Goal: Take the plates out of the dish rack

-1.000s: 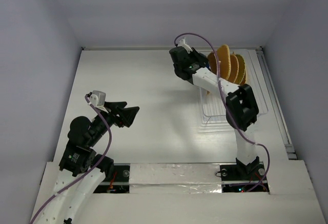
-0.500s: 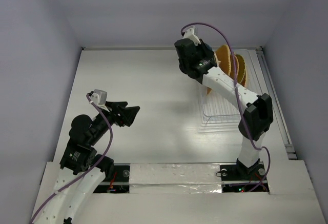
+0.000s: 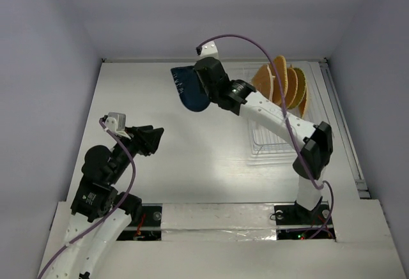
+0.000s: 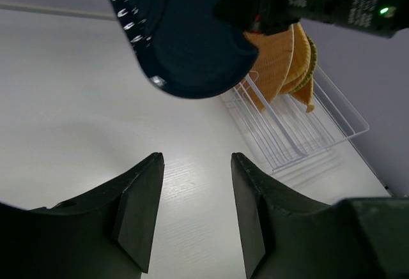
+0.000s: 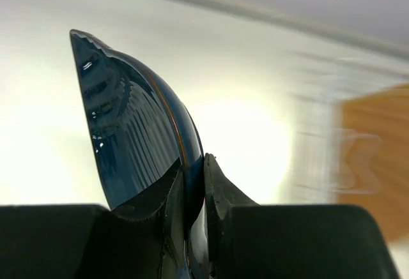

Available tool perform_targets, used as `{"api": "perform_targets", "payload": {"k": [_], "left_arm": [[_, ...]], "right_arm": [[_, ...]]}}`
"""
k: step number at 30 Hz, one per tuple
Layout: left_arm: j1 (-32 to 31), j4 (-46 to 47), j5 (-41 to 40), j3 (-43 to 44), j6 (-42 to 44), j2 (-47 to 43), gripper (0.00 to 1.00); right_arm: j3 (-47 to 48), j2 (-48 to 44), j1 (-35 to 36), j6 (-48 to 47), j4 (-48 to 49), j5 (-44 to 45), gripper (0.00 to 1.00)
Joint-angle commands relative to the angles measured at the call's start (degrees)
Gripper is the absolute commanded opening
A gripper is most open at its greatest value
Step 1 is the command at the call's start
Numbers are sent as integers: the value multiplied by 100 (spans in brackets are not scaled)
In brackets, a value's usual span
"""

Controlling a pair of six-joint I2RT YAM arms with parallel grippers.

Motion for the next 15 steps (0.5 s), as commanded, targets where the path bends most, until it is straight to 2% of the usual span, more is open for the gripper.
{"api": "perform_targets", "payload": {"k": [1,8,15], "left_arm": [[14,131,-205,282,126,3,43],[14,-1,-486,423,258,55,42],[14,87,-408,256,170,90,43]], "right_arm": [[396,375,-54,1306,1297,-1389,0],[704,1482,-54,2485,2420,-2621,0],[950,2458,-54,3645,3187,-3299,0]]}}
